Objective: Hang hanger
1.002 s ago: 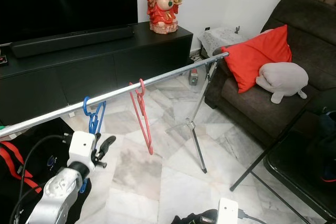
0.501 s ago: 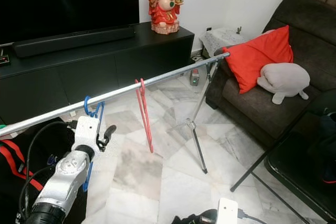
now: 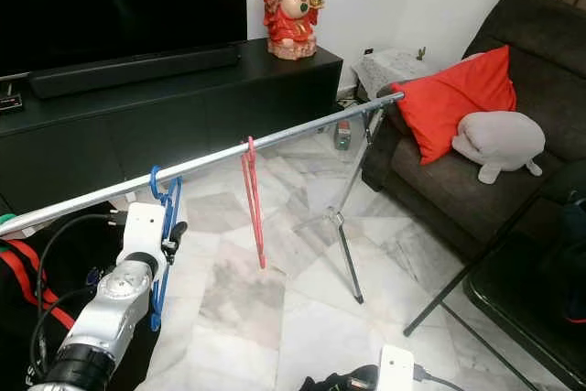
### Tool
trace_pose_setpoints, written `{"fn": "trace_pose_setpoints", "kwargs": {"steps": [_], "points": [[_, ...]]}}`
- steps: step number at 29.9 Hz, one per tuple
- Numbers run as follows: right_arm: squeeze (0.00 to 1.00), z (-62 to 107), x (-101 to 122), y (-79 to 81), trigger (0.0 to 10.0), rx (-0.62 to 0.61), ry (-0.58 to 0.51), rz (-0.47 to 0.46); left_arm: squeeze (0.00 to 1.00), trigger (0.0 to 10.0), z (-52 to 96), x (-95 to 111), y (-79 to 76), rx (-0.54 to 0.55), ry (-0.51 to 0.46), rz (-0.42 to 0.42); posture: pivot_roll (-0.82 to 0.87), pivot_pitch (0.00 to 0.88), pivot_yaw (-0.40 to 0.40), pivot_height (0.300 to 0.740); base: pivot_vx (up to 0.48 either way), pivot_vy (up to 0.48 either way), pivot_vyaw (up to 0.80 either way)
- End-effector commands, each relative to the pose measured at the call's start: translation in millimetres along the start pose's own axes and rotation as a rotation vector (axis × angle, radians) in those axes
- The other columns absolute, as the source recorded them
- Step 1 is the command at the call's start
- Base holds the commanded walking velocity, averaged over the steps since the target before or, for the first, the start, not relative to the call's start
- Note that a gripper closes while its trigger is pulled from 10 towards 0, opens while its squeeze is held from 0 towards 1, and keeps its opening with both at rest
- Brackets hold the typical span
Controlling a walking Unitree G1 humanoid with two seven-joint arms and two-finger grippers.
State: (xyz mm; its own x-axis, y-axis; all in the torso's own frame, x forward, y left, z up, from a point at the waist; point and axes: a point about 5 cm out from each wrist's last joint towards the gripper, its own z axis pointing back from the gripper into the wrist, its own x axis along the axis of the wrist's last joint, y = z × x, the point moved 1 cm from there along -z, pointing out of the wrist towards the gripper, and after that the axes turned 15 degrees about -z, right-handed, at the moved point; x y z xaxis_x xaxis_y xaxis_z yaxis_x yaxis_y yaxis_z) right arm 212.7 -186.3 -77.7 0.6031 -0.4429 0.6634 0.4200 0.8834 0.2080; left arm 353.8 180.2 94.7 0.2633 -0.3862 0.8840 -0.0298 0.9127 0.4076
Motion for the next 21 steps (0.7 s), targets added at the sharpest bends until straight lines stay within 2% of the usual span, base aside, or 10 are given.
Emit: {"fn": "trace_pose_setpoints", "kwargs": {"steps": [1, 7, 13, 14, 15, 16, 17, 21], "points": [[0.00, -1.0, 5.8, -0.2, 10.0, -0.002, -0.023, 0.004, 0.00, 10.0, -4.3, 4.5, -5.4, -0.013, 0.024, 0.014, 0.14, 0.000, -0.048, 0.740, 0.000, 0.000, 0.00], [0.00, -1.1, 6.5, 0.7, 10.0, -0.004, -0.029, -0.002, 0.00, 10.0, -16.6, 18.2, -6.7, -0.004, 0.034, 0.018, 0.13, 0.000, -0.040, 0.740, 0.000, 0.000, 0.00], [0.00, -1.1, 6.9, 0.9, 10.0, -0.005, -0.033, -0.008, 0.00, 10.0, -22.2, 17.6, -5.2, 0.026, 0.089, -0.034, 0.13, 0.000, -0.035, 0.740, 0.000, 0.000, 0.00], [0.00, -1.1, 6.7, 0.6, 10.0, -0.007, -0.033, -0.010, 0.00, 4.7, -22.5, 15.9, -5.5, 0.030, 0.101, -0.042, 0.13, 0.000, -0.035, 0.740, 0.000, 0.000, 0.00], [0.00, -1.1, 6.7, 0.5, 10.0, -0.007, -0.033, -0.010, 0.00, 1.8, -22.7, 15.0, -5.8, 0.030, 0.108, -0.046, 0.13, 0.000, -0.035, 0.740, 0.000, 0.000, 0.00], [0.00, -1.1, 6.7, 0.5, 10.0, -0.008, -0.033, -0.010, 0.00, 1.8, -22.7, 14.4, -6.1, 0.030, 0.112, -0.049, 0.13, 0.000, -0.035, 0.740, 0.000, 0.000, 0.00], [0.00, -1.0, 6.7, 0.3, 10.0, -0.008, -0.033, -0.011, 0.00, 0.0, -22.8, 13.2, -7.3, 0.026, 0.117, -0.050, 0.13, 0.000, -0.035, 0.740, 0.000, 0.000, 0.00], [0.00, -1.1, 6.9, -0.1, 10.0, -0.009, -0.032, -0.010, 0.00, 0.0, -23.2, 10.1, -10.5, 0.017, 0.127, -0.051, 0.13, 0.000, -0.037, 0.740, 0.000, 0.000, 0.00]]}}
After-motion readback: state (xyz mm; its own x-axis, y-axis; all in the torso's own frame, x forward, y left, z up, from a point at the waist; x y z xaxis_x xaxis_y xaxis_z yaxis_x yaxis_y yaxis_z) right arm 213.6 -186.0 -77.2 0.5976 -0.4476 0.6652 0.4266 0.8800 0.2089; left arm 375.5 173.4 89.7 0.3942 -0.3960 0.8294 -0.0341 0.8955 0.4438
